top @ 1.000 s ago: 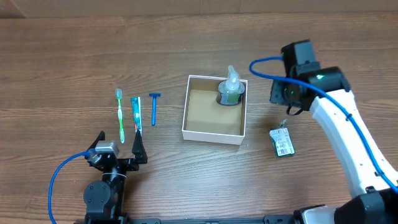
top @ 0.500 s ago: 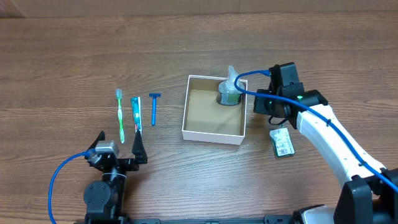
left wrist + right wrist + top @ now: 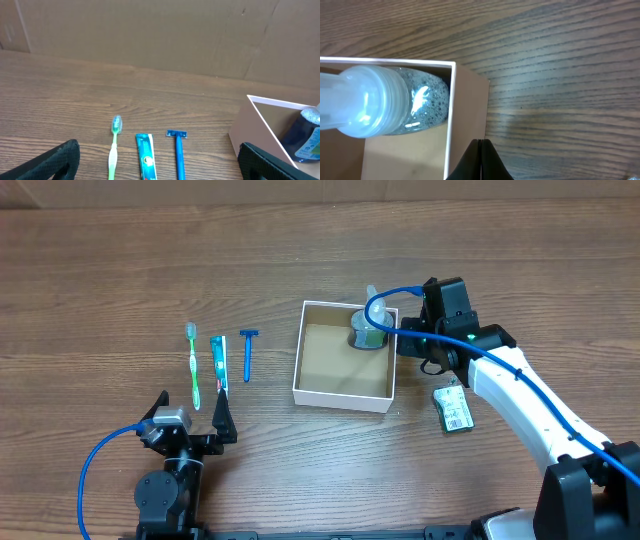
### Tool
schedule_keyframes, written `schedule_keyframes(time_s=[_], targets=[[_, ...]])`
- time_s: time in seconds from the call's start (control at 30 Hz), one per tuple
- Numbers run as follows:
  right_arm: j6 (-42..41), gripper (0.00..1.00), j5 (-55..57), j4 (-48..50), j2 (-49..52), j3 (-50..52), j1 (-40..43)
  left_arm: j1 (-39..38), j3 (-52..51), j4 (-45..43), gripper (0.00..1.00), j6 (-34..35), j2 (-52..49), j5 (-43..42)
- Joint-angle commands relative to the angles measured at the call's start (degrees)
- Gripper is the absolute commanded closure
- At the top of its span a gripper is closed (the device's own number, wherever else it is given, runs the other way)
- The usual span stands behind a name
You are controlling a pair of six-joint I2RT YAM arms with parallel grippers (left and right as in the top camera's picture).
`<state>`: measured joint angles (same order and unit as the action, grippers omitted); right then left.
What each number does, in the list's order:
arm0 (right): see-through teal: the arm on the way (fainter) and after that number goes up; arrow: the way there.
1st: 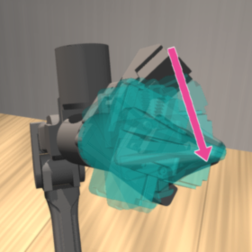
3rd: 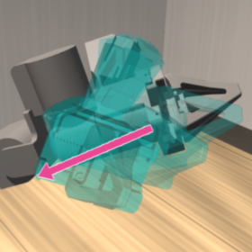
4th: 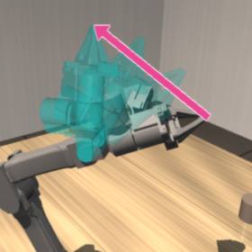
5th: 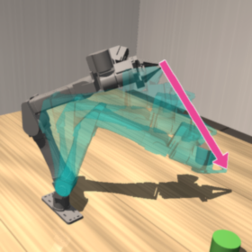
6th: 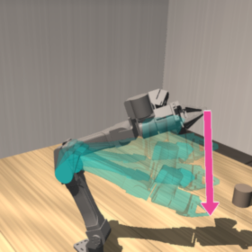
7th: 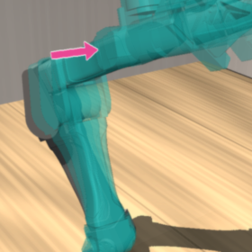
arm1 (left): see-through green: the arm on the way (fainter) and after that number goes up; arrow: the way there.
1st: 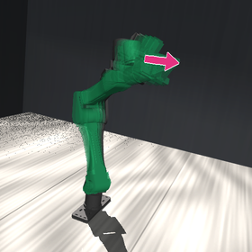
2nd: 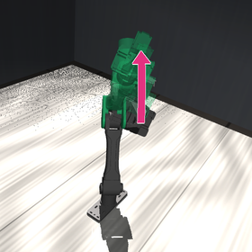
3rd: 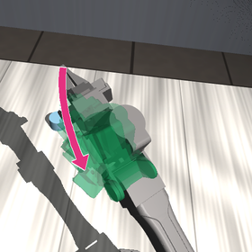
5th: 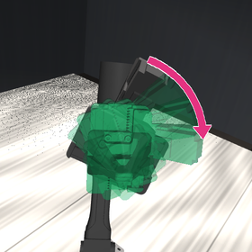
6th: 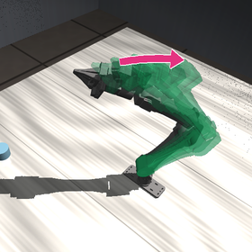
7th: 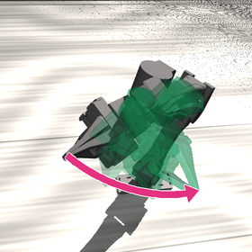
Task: Pack container
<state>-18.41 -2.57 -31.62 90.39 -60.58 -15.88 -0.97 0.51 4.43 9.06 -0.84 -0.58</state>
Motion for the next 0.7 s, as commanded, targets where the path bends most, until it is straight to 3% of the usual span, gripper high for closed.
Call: schedule_keyframes(time_s=[0.0,0.27,0.67], targets=[[-2.8,0.96,-0.1,1.4,0.2,0.4,-0.3,0.2,-0.3,0.0,0.0,0.8,0.6,0.2],[-7.4,0.96,-0.1,3.8,3.2,0.5,-0.3,0.2,-0.3,0.0,0.0,0.8,0.6,0.2],[-3.6,0.96,-6.6,9.2,6.2,0.5,-0.3,0.2,-0.3,0.0,0.0,0.8,0.6,0.2]])
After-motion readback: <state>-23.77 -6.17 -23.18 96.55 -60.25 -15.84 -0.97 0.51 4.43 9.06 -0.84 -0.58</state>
